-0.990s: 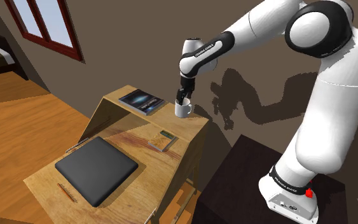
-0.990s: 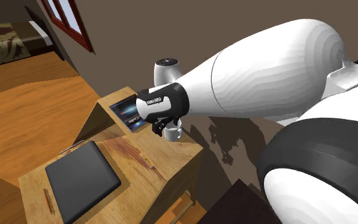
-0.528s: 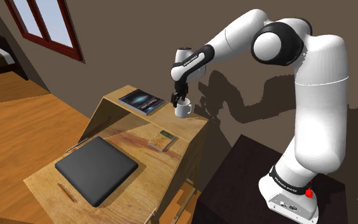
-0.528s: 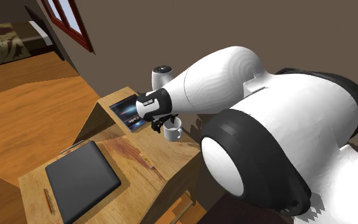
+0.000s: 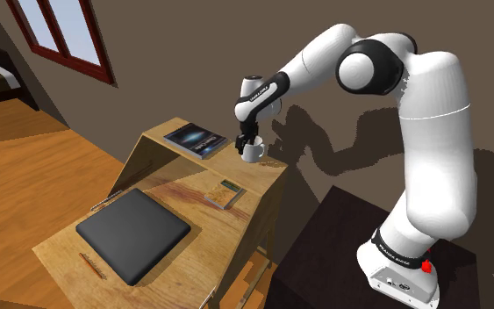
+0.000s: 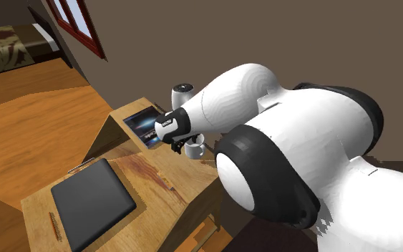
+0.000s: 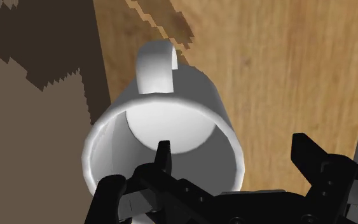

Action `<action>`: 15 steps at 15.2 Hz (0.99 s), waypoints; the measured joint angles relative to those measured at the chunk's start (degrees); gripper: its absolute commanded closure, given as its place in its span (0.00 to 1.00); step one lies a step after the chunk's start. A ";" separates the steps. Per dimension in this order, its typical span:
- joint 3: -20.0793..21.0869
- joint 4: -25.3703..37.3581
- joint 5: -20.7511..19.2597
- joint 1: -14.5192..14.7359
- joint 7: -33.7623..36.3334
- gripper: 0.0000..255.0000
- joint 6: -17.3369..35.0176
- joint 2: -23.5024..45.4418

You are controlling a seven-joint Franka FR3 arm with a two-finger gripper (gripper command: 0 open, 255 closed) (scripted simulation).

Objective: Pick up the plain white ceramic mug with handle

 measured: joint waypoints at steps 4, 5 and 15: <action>0.03 -0.04 0.05 -0.06 -0.08 1.00 0.28 0.22; 0.03 -0.04 0.05 -0.06 -0.08 1.00 0.28 0.22; -0.22 0.21 -0.27 0.04 0.07 1.00 -1.85 -1.66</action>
